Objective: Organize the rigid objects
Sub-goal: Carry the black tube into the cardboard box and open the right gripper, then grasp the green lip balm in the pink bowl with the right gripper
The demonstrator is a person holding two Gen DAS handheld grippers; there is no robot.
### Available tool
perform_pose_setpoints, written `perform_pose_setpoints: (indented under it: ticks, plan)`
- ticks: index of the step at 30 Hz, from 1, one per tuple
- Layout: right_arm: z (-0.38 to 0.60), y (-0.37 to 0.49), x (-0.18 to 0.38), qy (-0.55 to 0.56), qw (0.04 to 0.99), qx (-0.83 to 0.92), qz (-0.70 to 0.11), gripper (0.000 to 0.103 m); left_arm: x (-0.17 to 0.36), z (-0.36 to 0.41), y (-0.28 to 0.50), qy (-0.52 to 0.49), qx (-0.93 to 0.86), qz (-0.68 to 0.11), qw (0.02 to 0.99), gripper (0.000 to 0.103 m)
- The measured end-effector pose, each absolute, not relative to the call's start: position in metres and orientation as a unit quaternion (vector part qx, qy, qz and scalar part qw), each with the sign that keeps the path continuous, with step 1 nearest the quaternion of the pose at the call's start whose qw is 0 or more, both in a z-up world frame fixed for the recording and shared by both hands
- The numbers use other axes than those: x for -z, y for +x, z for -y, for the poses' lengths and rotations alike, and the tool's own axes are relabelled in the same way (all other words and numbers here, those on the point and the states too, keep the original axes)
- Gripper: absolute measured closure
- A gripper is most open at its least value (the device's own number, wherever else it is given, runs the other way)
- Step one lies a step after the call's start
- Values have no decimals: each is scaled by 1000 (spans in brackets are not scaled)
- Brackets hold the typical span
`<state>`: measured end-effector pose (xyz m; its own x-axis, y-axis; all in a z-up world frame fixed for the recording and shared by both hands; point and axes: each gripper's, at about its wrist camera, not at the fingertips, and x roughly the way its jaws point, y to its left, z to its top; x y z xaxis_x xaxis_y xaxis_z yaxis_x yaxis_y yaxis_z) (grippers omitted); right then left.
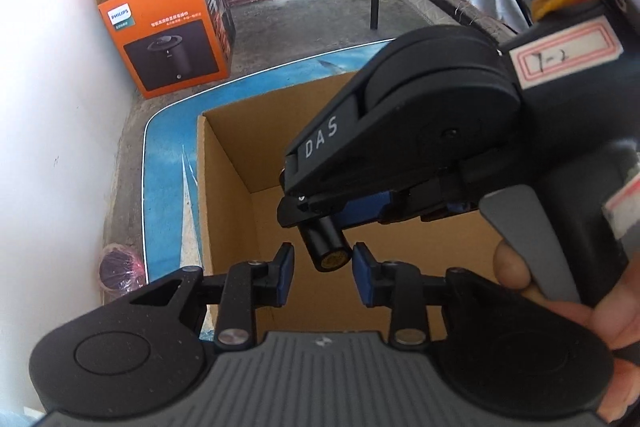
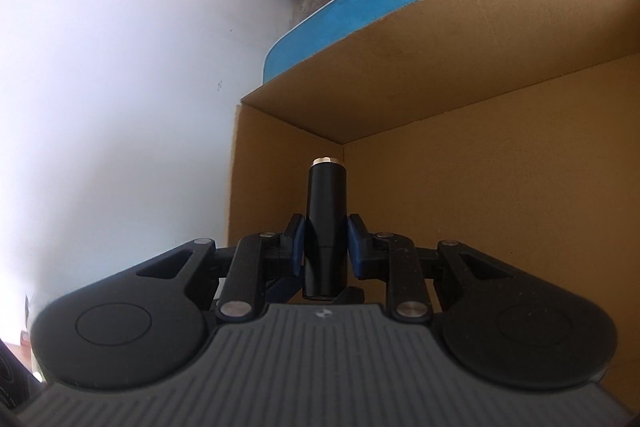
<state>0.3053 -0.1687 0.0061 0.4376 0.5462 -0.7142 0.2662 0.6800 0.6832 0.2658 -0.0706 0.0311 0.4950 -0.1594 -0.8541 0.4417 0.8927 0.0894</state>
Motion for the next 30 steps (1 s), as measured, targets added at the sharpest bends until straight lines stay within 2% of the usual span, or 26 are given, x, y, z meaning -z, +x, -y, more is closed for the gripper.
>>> perform_pose_setpoints:
  ticks: [4,10,13,15,24,30]
  plan:
    - [158,314,11,390,745,-85,-535,81,-30,63,268,148,156,-471,855,70]
    - [150,324,28,404,713,-97,-565,71,-36,54,266,135,148,-468,861,73]
    - [158,317,17,408,720,-102,-552,63,-43,48,258,115,154,-465,864,72]
    - [166,309,6,404,730,-103,-542,61,-53,39,249,95,165,-457,869,71]
    - [212,232,-52,414,760,-143,-480,60,-94,-3,192,27,206,-406,890,61]
    - [217,139,-86,372,792,-223,-430,60,-84,-23,132,-4,240,-398,885,56]
